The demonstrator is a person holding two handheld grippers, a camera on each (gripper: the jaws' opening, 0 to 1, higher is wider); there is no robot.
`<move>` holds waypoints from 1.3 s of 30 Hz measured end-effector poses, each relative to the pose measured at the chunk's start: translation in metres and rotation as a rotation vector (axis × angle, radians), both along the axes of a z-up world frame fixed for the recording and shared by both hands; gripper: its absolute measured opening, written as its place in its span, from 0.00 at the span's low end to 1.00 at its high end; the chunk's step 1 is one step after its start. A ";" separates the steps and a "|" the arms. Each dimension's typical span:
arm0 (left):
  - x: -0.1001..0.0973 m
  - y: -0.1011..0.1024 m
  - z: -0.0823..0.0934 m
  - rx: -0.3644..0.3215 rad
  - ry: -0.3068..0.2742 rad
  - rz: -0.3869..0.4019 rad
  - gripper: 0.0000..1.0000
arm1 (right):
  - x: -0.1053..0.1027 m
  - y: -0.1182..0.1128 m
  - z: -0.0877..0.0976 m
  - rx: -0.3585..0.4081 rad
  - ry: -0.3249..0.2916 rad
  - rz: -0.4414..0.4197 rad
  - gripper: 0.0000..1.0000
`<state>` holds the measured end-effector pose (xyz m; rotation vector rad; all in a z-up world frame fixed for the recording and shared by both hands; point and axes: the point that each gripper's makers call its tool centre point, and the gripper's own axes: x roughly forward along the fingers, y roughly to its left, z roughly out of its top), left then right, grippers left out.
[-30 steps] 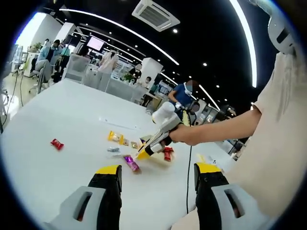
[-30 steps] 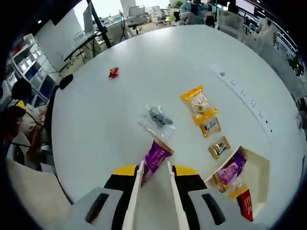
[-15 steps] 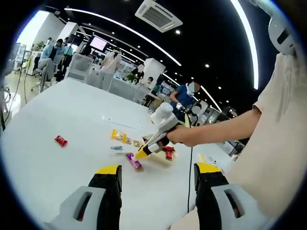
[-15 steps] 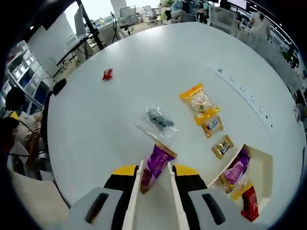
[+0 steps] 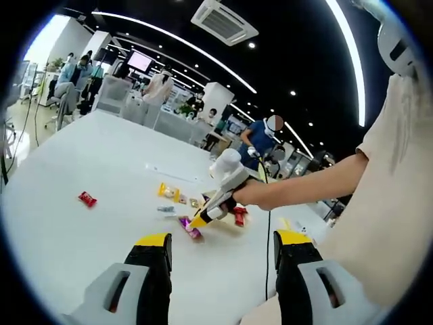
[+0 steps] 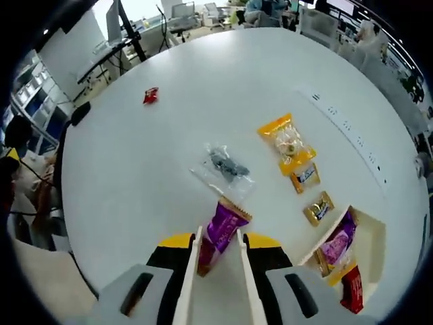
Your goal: Place the target food into the container with the food tongs after gripping and lifting it, then release it inside without dropping or visibly crushing the food.
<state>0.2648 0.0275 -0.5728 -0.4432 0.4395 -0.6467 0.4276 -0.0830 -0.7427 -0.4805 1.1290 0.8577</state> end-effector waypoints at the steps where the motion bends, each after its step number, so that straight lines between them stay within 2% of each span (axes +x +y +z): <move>1: 0.000 0.000 0.000 0.000 0.002 0.001 0.61 | 0.000 0.000 -0.001 -0.008 -0.005 0.013 0.28; 4: -0.001 0.000 -0.001 0.001 0.005 0.002 0.61 | -0.002 0.002 -0.003 -0.031 -0.023 0.068 0.28; 17: 0.003 -0.001 -0.001 0.000 0.003 -0.003 0.61 | -0.002 0.003 -0.006 -0.047 -0.043 0.127 0.28; 23: 0.003 -0.002 -0.001 -0.001 0.002 -0.001 0.61 | -0.005 0.003 -0.006 -0.075 -0.066 0.188 0.27; 29: 0.001 0.001 -0.002 -0.001 0.005 0.005 0.61 | -0.006 0.005 -0.005 -0.050 -0.079 0.222 0.25; 39: -0.002 0.002 -0.001 0.002 0.002 0.013 0.61 | -0.006 0.006 -0.002 -0.021 -0.098 0.232 0.23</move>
